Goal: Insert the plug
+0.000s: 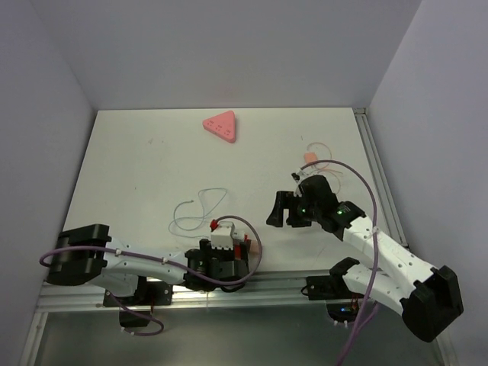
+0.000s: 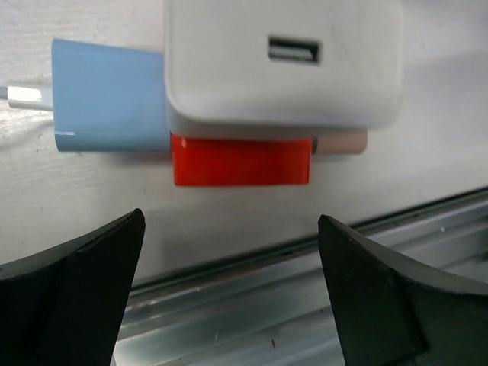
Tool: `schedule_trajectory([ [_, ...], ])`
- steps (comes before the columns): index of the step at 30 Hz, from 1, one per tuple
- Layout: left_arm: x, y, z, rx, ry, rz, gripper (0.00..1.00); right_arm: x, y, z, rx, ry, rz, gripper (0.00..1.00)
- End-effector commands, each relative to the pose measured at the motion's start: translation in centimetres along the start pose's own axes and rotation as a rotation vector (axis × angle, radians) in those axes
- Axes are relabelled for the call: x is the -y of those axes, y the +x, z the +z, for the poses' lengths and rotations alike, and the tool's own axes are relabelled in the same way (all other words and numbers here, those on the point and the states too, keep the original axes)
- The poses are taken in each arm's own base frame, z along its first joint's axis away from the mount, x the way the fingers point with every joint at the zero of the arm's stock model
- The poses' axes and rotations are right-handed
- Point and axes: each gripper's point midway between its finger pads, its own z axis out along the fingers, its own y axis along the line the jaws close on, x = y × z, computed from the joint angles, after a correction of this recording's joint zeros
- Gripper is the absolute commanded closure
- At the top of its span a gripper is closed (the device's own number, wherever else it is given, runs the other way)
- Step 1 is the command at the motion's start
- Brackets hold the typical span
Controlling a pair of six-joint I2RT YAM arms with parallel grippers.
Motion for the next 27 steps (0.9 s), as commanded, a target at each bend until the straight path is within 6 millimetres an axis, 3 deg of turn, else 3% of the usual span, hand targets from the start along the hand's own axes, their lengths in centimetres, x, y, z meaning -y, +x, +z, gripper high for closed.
schedule_trajectory([
  [1, 1.8, -1.1, -2.6, 0.018, 0.070, 0.010, 0.01, -0.6, -0.7, -1.6, 0.069, -0.016, 0.047, 0.14],
  [6, 4.0, -1.2, -7.1, 0.006, 0.191, 0.018, 0.01, -0.6, 0.6, -2.9, 0.089, -0.034, 0.155, 0.15],
  [8, 4.6, -1.6, -8.9, -0.008, 0.255, 0.004, 0.00, -1.5, 1.3, -3.4, 0.090, -0.094, 0.225, 0.18],
  [11, 4.8, -1.9, -11.3, -0.031, 0.364, -0.028, 0.00, -2.9, 3.2, -2.7, 0.051, -0.240, 0.328, 0.26],
  [12, 5.2, -1.7, -12.3, -0.044, 0.424, 0.001, 0.00, -2.1, 4.7, -1.7, 0.021, -0.236, 0.370, 0.28],
  [13, 5.5, -2.7, -13.7, -0.043, 0.500, -0.033, 0.01, -2.8, 4.6, -1.7, 0.039, -0.287, 0.371, 0.31],
  [15, 5.0, -3.4, -14.3, -0.035, 0.550, -0.074, 0.01, -2.5, 5.3, -0.9, 0.030, -0.288, 0.424, 0.38],
  [16, 4.5, -4.7, -15.5, -0.025, 0.598, -0.127, 0.00, -2.7, 6.0, -0.7, 0.013, -0.281, 0.422, 0.39],
  [18, 3.3, -5.5, -15.8, -0.002, 0.614, -0.143, 0.01, -3.3, 6.0, -0.2, 0.018, -0.293, 0.448, 0.41],
  [19, 2.6, -7.2, -16.7, 0.035, 0.642, -0.181, 0.00, -3.6, 6.5, 0.3, -0.003, -0.282, 0.453, 0.43],
  [21, 1.5, -8.8, -17.2, 0.085, 0.636, -0.148, 0.00, -5.0, 7.4, 0.7, -0.031, -0.279, 0.430, 0.44],
  [23, 1.0, -11.4, -18.4, 0.150, 0.622, -0.156, 0.00, -5.4, 9.5, 1.7, -0.113, -0.219, 0.404, 0.45],
  [24, 0.3, -11.6, -18.0, 0.169, 0.576, -0.098, 0.01, -5.6, 9.6, 2.4, -0.118, -0.196, 0.397, 0.46],
  [27, 1.1, -13.0, -18.9, 0.208, 0.557, -0.001, 0.00, -6.4, 10.3, 3.4, -0.121, -0.181, 0.397, 0.50],
])
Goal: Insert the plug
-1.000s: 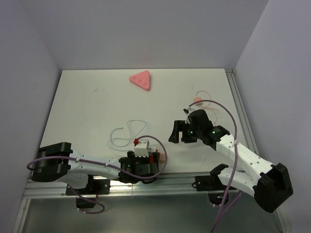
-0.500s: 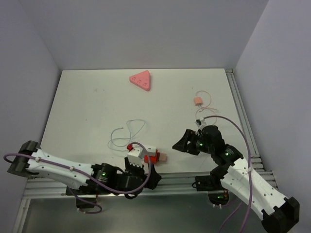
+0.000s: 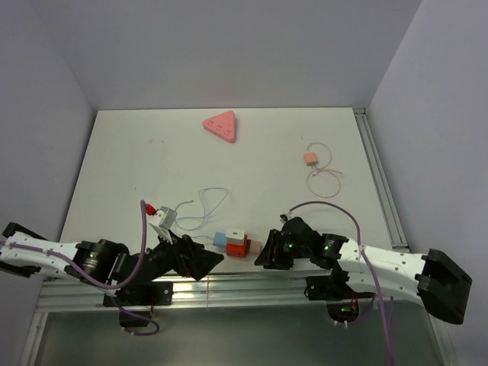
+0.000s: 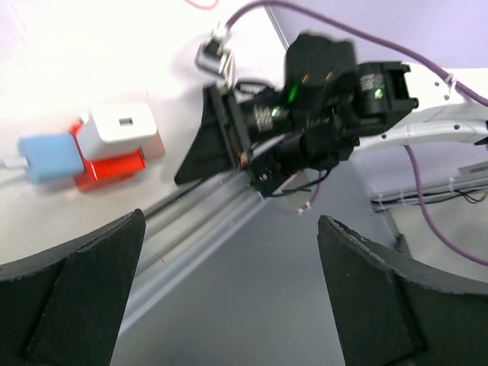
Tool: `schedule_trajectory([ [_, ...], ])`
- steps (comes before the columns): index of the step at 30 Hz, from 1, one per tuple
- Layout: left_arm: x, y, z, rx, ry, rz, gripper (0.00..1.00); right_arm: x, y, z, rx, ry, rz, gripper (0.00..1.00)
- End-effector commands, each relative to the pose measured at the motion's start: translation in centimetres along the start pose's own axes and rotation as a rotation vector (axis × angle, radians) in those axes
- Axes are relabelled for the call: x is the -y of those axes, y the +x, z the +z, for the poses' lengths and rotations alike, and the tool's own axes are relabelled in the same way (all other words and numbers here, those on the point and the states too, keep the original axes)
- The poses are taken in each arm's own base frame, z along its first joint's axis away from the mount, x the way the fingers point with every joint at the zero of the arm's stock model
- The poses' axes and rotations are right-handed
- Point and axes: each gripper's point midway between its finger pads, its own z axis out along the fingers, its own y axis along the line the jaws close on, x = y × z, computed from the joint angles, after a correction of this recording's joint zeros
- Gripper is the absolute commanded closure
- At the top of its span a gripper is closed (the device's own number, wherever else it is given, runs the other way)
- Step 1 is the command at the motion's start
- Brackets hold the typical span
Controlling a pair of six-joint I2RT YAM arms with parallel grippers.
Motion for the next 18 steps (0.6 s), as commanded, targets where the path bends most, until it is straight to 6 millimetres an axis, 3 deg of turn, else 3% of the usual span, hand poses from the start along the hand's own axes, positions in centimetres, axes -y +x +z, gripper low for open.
schedule_trajectory([
  [1, 0.5, -2.1, -0.1, 0.038, -0.053, 0.180, 0.00, -3.4, -1.8, 0.9, 0.103, -0.059, 0.027, 0.54],
  [3, 1.2, -2.3, 0.2, 0.038, -0.057, 0.225, 0.01, -3.6, -2.2, 1.4, 0.119, -0.044, 0.026, 0.63],
  [7, 2.2, -2.3, 1.2, 0.011, -0.026, 0.255, 0.01, -4.2, -2.8, 2.6, 0.132, -0.033, 0.031, 0.64],
  [10, 1.6, -2.7, 2.6, -0.019, -0.020, 0.272, 0.00, -4.2, -3.4, 3.5, 0.148, -0.010, 0.048, 0.65],
  [11, 0.9, -3.9, 3.2, 0.006, -0.046, 0.273, 0.01, -4.4, -4.0, 3.7, 0.172, -0.002, 0.051, 0.65],
  [18, -0.1, -5.8, 4.3, 0.022, -0.094, 0.298, 0.00, -3.4, -6.0, 4.9, 0.253, 0.095, 0.048, 0.67],
])
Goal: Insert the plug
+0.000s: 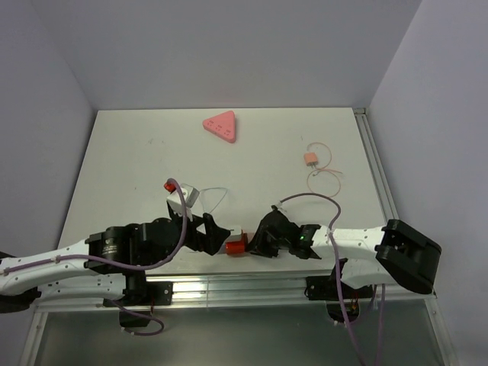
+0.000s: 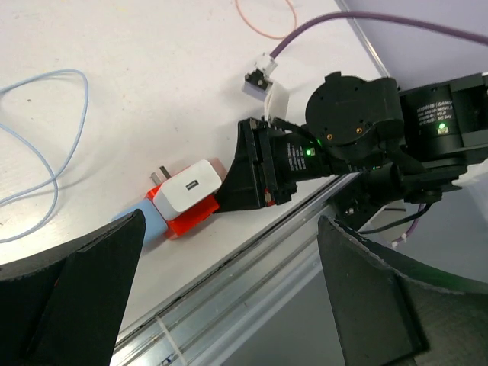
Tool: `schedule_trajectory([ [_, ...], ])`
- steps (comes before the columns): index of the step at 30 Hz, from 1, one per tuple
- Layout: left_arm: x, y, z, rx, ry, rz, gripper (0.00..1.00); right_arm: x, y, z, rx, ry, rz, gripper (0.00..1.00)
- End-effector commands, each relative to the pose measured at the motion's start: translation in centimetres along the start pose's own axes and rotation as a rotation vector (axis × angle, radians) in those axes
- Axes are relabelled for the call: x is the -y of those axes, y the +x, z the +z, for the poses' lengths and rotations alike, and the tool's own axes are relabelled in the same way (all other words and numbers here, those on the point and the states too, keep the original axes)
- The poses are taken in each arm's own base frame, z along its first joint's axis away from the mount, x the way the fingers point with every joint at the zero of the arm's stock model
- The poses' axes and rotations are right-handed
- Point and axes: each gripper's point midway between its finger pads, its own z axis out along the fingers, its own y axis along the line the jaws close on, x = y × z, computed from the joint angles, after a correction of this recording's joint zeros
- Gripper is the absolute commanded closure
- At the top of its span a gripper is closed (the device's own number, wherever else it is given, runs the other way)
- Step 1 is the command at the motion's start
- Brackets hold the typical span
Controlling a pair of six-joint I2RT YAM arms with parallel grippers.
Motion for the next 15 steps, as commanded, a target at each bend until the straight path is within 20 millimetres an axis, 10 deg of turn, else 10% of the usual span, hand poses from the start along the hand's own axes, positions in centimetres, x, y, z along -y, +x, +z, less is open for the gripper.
schedule_trajectory([
  [1, 1.7, -1.6, 0.0, 0.005, 0.069, 0.034, 0.01, -2.4, -2.8, 0.2, 0.127, -0.027, -0.018, 0.67],
  [15, -2.6, -2.0, 1.9, 0.026, -0.061, -0.071, 0.01, -9.6, -11.6, 4.2, 0.111, -0.012, -0.343, 0.50],
])
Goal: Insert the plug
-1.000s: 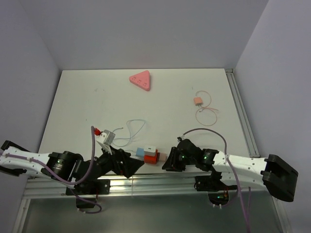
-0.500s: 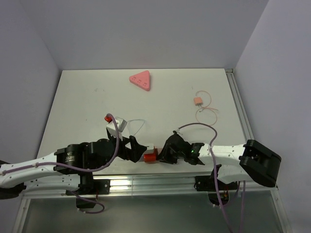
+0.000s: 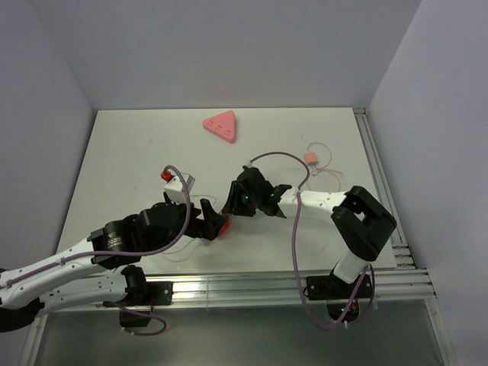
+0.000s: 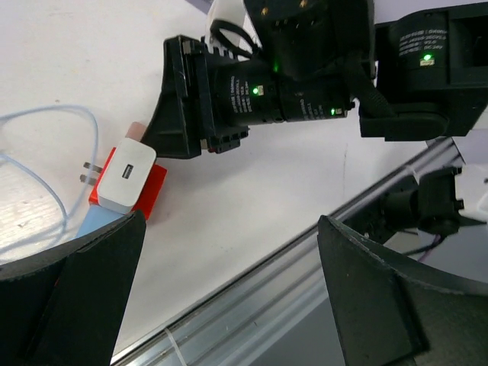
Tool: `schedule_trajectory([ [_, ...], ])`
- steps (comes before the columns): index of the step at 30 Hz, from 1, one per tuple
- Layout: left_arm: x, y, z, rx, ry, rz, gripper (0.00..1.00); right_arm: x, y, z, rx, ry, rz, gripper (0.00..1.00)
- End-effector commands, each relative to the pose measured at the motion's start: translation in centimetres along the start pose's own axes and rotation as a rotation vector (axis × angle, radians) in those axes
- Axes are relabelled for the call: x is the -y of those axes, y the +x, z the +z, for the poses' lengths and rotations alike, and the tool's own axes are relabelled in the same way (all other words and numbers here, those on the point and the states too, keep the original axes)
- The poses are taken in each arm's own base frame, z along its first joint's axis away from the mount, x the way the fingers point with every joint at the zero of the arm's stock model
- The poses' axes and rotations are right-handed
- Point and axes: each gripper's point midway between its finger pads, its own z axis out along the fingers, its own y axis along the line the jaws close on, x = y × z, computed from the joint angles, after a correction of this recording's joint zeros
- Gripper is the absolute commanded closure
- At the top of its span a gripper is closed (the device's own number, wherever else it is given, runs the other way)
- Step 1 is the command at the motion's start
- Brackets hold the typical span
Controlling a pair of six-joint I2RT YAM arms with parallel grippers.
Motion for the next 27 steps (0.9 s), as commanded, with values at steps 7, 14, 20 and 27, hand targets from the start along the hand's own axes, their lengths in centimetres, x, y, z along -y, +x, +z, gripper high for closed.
schedule_trajectory([
  [7, -5.5, -0.6, 0.5, 0.011, -0.251, -0.092, 0.00, -0.1, -5.1, -2.2, 0.055, -0.036, -0.111, 0.39],
  [14, -10.8, -1.5, 2.7, -0.005, -0.283, -0.267, 0.01, 6.5, -8.7, -4.6, 0.129, 0.108, 0.024, 0.33],
  [20, -12.4, -4.5, 1.3, 0.144, -0.292, -0.337, 0.00, 12.6, -16.6, -8.4, 0.289, 0.287, 0.090, 0.21],
  [27, -11.2, -4.4, 2.0, 0.123, -0.213, -0.318, 0.01, 17.5, -25.1, -8.6, 0.267, 0.547, -0.114, 0.14],
])
